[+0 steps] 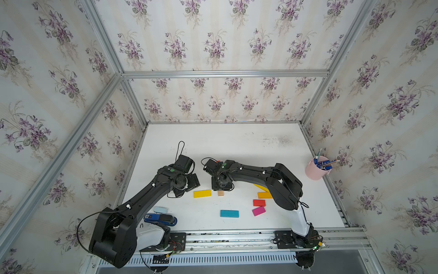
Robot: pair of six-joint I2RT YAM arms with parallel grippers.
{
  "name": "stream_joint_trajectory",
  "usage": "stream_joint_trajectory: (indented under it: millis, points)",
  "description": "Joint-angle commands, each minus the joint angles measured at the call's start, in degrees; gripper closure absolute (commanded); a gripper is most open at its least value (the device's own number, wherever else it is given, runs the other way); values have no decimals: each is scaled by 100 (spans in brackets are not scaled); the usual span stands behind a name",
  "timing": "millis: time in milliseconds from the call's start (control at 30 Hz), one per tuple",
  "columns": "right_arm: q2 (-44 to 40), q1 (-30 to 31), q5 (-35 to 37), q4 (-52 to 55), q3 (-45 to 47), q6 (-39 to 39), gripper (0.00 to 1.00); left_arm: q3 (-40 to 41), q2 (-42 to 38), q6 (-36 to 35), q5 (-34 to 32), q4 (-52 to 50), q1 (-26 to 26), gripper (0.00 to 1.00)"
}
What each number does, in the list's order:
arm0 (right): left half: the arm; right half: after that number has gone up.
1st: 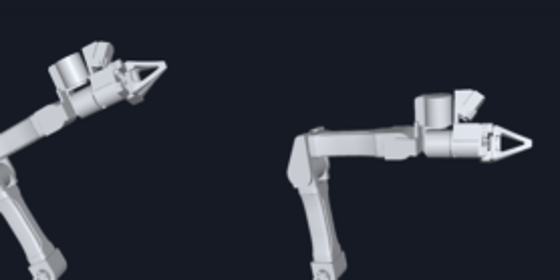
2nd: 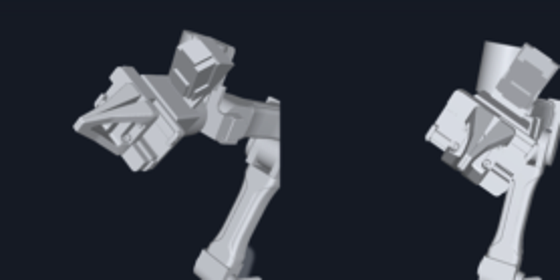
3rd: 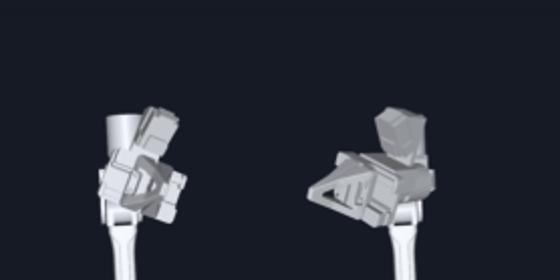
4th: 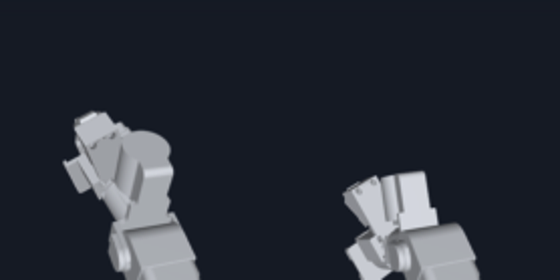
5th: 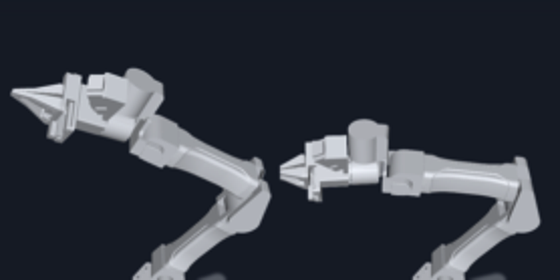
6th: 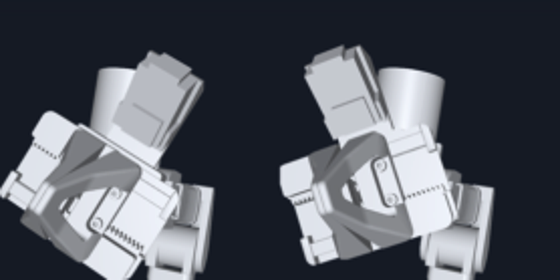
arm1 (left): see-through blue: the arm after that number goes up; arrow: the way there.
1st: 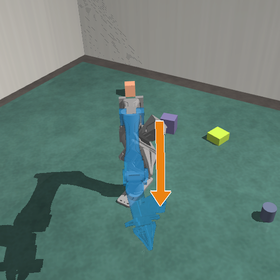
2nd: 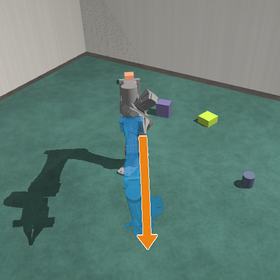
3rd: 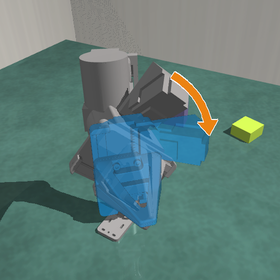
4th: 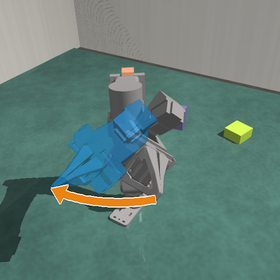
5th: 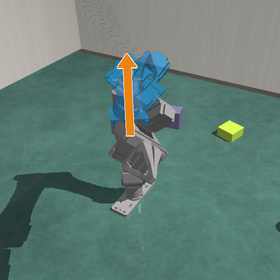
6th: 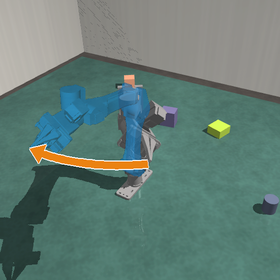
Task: Assemble the letter h with building blocks
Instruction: Assemble the building block at the center of the board, then pick up the building block from the center of the board.
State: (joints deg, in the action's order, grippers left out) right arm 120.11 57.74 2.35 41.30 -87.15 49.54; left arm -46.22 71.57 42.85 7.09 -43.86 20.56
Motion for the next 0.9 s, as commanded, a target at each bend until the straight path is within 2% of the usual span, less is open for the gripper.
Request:
stream_joint_trajectory:
  millis: [0,167,300,400,500,567,700,867]
  points:
    - [-15,8,81,122,14,12,47,22,-10,-70,-2,9,-6,17]
    - [-297,79,224,310,-115,-77,43,34,-26,-60,3,9,0,17]
    - [-656,334,725,641,-468,-283,39,-1,-126,32,-160,-124,0,17]
    - [-920,581,803,201,-477,-985,32,-84,-449,190,-654,-426,-65,16]
    - [-863,648,-170,-534,-232,-1950,29,-164,-879,438,-1097,-839,-362,12]
    - [-753,734,-540,-975,-15,-2562,29,-61,-1276,638,-1213,-954,-656,11]
    - [-361,841,-378,-1067,-159,-3276,28,144,-1862,829,-1199,-1002,-945,8]
    - [40,839,-112,-899,-598,-3699,26,300,-1834,856,-939,-935,-1023,8]
